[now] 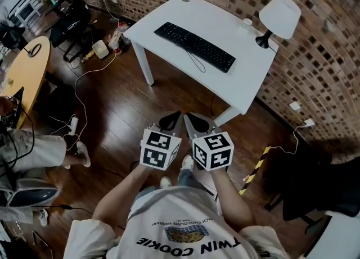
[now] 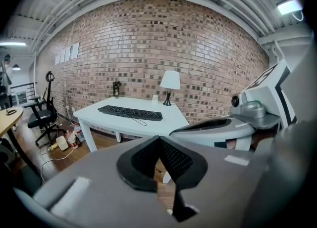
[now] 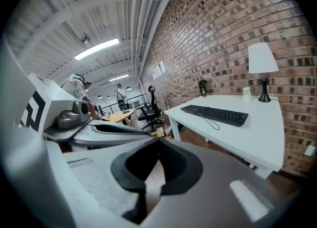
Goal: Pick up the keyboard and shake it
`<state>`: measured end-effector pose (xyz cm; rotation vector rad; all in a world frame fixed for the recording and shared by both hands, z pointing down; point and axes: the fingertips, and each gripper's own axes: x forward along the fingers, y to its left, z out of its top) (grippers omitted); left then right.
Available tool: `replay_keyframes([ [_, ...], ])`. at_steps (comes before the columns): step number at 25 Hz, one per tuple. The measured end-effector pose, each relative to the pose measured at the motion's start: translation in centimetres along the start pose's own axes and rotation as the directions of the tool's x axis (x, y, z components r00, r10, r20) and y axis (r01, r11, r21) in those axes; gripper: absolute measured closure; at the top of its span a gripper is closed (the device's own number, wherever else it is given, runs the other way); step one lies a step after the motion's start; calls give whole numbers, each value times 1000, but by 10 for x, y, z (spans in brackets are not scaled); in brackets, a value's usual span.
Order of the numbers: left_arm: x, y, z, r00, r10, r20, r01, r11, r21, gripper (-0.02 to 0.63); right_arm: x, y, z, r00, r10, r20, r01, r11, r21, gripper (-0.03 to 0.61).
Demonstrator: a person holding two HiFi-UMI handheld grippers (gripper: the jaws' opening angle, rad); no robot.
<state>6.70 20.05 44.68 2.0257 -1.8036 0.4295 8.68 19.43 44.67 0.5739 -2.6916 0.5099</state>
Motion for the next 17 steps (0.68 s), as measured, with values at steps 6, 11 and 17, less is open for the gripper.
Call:
replay_keyframes([
  [6, -53, 4, -24, 1000, -5, 14, 5, 1000, -16, 606, -14, 53, -19, 999, -30, 11, 30, 1000, 1, 575],
  [11, -88, 4, -42, 1000, -10, 26, 11, 1000, -23, 606, -25, 81, -35, 997, -76, 11, 76, 997, -2, 575],
  [17, -126, 12, -60, 999, -14, 40, 15, 1000, -26, 606, -35, 119, -49, 994, -105, 19, 106, 994, -11, 575],
])
